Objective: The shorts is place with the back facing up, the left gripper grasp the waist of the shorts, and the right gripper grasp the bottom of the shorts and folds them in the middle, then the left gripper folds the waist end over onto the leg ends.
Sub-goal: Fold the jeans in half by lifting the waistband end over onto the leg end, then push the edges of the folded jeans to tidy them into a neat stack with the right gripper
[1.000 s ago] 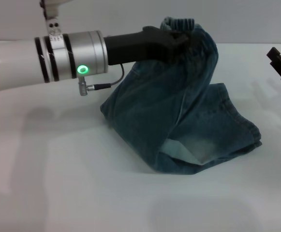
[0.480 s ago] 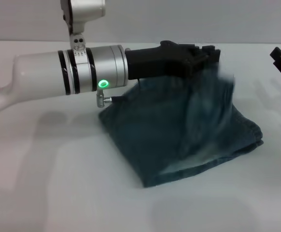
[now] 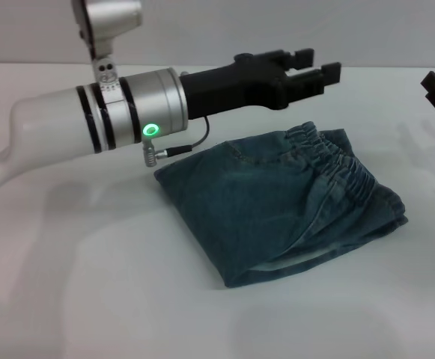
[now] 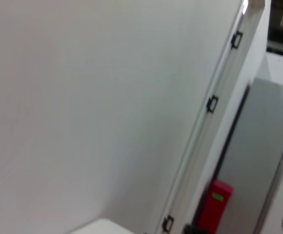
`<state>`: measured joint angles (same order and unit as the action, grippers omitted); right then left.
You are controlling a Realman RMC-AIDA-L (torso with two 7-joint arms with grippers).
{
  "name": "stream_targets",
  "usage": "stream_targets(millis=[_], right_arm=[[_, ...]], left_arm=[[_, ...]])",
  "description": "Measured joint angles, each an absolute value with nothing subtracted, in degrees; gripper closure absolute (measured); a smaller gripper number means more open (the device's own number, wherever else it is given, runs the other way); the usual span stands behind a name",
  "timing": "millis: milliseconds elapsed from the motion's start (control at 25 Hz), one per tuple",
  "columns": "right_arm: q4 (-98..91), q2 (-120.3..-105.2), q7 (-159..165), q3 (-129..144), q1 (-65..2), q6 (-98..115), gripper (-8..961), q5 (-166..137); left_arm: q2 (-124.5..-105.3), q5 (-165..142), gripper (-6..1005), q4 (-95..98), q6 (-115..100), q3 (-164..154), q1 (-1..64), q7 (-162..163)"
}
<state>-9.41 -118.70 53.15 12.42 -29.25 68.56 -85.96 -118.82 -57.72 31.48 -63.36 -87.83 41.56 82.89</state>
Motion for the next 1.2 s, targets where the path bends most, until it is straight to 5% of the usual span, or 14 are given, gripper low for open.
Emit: stream_targets(millis=[280,520,1200], right_arm=[[-9.20,-118.72,52.54,16.49,-29.86,71.42,426,-86.50],[-12.24,-118.49,55.92,30.86,-30.05,84.76,426,-87.08],[-25.71,-118.16,75.10,46.03,-29.99,98.47,426,-114.68]], left_arm=[[-118.64,-45.52,255,31.74,-64.09,-87.31,35.12,70.89],[-118.47,-34.63,157,31.71,-65.02,-87.18,29.35,60.41],[-118.34,-30.35,157,28.93,-64.31,-85.71,27.33,57.86]])
